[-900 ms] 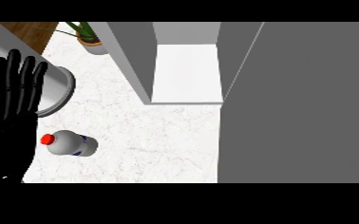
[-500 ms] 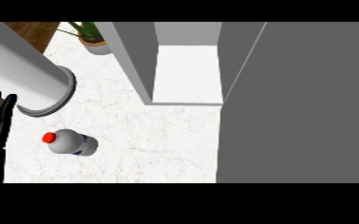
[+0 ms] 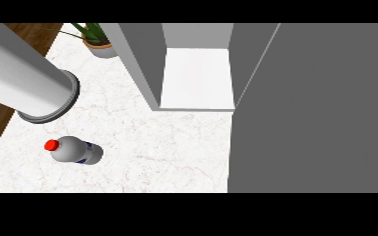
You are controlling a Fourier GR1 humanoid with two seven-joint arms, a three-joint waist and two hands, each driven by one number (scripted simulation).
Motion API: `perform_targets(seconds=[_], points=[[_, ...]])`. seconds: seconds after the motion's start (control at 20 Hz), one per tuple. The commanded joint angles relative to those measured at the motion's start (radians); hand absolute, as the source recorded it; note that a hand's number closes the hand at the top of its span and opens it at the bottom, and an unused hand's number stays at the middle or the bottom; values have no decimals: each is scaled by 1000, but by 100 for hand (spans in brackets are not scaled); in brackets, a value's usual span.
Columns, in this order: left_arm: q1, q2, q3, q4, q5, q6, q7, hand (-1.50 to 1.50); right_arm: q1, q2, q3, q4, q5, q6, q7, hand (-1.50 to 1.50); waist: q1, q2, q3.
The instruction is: Pick up the bottled water, place it into the cabinet and close the cabinet
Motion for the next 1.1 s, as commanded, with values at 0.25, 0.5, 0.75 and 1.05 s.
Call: perform_targets(seconds=[0.25, 0.5, 0.75, 1.05], points=[[212, -69, 36, -188, 128, -90, -8, -150, 202, 1, 0, -118, -29, 66, -65, -150, -2, -3, 1], [175, -65, 85, -73, 141, -143, -41, -150, 269, -18, -23, -183, -76, 95, -58, -150, -10, 1, 0], [209, -71, 106, -30, 130, -180, -101, -150, 348, 10, 44, -222, -16, 110, -100, -150, -11, 0, -1], [135, -71, 93, 57, 72, -141, -94, -150, 391, -18, -26, -229, -82, 158, -141, -150, -18, 3, 0]])
